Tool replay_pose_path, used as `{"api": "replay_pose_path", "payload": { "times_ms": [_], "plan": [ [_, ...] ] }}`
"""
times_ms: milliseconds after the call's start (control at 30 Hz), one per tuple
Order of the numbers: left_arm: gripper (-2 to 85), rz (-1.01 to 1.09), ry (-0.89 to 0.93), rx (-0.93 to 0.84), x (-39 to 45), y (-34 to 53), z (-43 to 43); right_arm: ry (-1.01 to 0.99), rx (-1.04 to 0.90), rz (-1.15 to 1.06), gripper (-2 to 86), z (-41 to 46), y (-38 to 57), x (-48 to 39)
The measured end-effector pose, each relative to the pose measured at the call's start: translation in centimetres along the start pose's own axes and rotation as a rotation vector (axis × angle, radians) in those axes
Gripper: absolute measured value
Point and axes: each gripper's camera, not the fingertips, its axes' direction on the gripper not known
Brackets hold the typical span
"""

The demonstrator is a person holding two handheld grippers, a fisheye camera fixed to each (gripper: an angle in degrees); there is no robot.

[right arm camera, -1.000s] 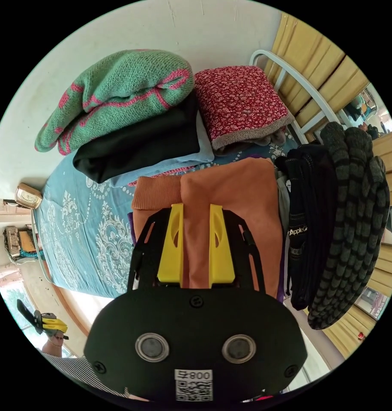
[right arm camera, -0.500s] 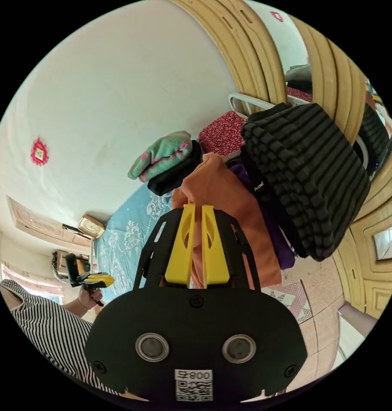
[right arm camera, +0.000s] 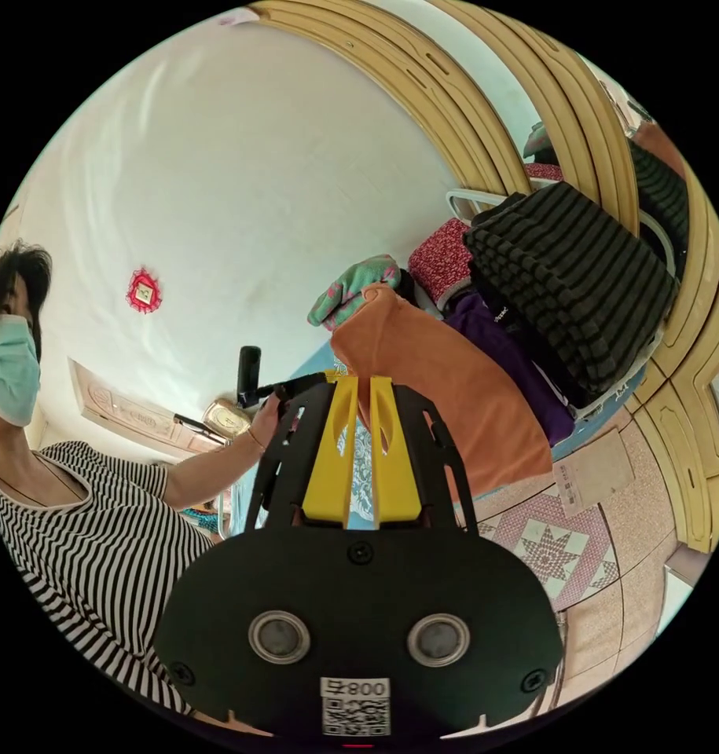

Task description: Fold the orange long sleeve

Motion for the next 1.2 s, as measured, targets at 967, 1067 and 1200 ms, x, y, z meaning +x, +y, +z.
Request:
{"api": "replay_pose_path", "payload": {
  "times_ms": [967, 1067, 1200],
  "plan": [
    [2.7, 0.325, -0.005, -0.284, 4.3, -27.1, 15.5, 0.041, 0.006, 0.017, 3.2, -4.3, 2.3, -1.4],
    [1.9, 0.331, 0.001, -0.261, 5.3, -27.1, 14.6, 0.043, 0.003, 0.03, 4.3, -4.3, 1.9, -1.5],
    [1.5, 0.325, 0.018, -0.247, 6.4, -27.1, 13.4, 0.066, 0.08, 0.077, 6.1, -5.7, 1.9, -1.6]
  ]
}}
